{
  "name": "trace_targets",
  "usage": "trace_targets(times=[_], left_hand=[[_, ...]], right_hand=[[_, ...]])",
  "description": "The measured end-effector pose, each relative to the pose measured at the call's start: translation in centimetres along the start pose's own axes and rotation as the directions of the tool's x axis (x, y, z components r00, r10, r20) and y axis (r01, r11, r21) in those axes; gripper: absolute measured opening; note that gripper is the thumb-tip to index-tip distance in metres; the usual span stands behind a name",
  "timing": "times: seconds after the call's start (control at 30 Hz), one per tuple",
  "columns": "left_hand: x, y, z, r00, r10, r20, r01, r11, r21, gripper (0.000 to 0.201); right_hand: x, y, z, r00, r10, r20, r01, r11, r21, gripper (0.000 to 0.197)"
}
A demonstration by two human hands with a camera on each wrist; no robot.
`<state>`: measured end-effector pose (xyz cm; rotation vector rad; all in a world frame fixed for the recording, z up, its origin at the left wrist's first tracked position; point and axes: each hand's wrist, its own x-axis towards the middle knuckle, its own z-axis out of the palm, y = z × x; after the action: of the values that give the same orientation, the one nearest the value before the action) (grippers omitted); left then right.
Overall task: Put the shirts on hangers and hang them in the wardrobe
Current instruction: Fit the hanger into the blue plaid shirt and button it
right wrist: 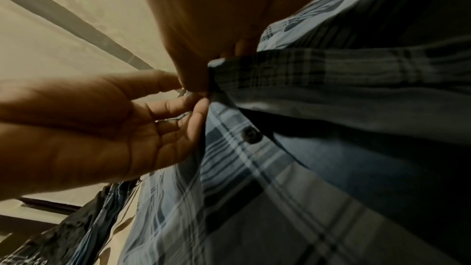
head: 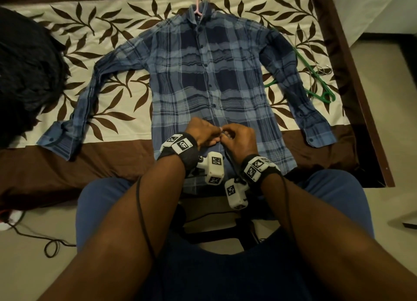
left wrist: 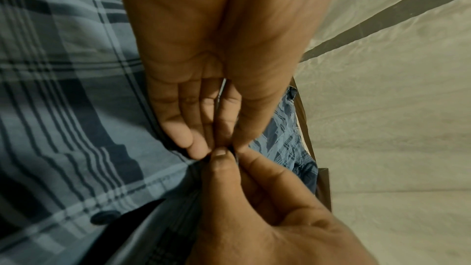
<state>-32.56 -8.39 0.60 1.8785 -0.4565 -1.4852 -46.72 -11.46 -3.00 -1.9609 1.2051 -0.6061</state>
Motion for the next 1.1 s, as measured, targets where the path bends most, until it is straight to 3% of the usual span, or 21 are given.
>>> trace_targets(times=[0.1, 0.2, 0.33, 0.47, 0.6, 0.77, 0.8, 0.87, 0.97, 1.03, 1.1], left_hand=[[-0.1, 0.4, 0.0, 1.0, -0.001, -0.006, 0.001, 0.999, 0.052, 0.019], [0.2, 0.4, 0.1, 0.998, 0.029, -0.047, -0.025, 0.996, 0.088, 0.026], [0.3, -0.4, 0.3, 0.994, 0.103, -0.033, -0.098, 0.988, 0.12, 0.023], [0.6, -1.2, 0.4, 0.981, 0.192, -0.033, -0.181, 0.961, 0.208, 0.029], [0.7, -1.6, 0.0, 0.963, 0.268, 0.014, -0.263, 0.933, 0.245, 0.034], [0.6, -1.7, -0.6, 0.924, 0.37, 0.099, -0.376, 0.83, 0.411, 0.016], [0.6, -1.6, -0.7, 0.921, 0.373, 0.118, -0.384, 0.806, 0.451, 0.014], [0.7, -1.5, -0.7, 0.923, 0.362, 0.128, -0.375, 0.777, 0.505, 0.016], [1.1, -1.8, -0.2, 0.952, 0.301, 0.062, -0.297, 0.85, 0.435, 0.029], [1.5, -2.2, 0.3, 0.969, 0.246, 0.027, -0.24, 0.909, 0.342, 0.034], [1.6, -2.5, 0.5, 0.977, 0.214, 0.02, -0.211, 0.938, 0.276, 0.036]], right_hand=[[-0.1, -0.2, -0.2, 1.0, -0.006, 0.01, 0.006, 1.0, -0.013, 0.02], [-0.2, -0.3, -0.4, 0.997, 0.057, 0.047, -0.062, 0.991, 0.116, 0.024], [0.2, 0.3, -0.9, 0.986, 0.154, 0.058, -0.165, 0.939, 0.302, 0.013], [0.9, 0.5, -1.1, 0.966, 0.24, 0.101, -0.26, 0.908, 0.329, 0.008], [1.8, 0.5, -1.6, 0.912, 0.324, 0.25, -0.404, 0.814, 0.417, 0.009], [2.3, 0.4, -2.2, 0.81, 0.388, 0.44, -0.581, 0.635, 0.51, 0.009], [2.3, 0.4, -2.3, 0.817, 0.378, 0.435, -0.568, 0.652, 0.501, 0.01], [2.2, 0.3, -2.3, 0.882, 0.314, 0.352, -0.45, 0.784, 0.428, 0.009], [1.9, -0.4, -2.1, 0.98, 0.102, 0.169, -0.132, 0.975, 0.177, 0.011], [1.8, -0.5, -1.8, 0.993, -0.084, 0.087, 0.086, 0.996, -0.017, 0.011], [1.7, -0.5, -1.7, 0.983, -0.165, 0.078, 0.173, 0.979, -0.111, 0.011]])
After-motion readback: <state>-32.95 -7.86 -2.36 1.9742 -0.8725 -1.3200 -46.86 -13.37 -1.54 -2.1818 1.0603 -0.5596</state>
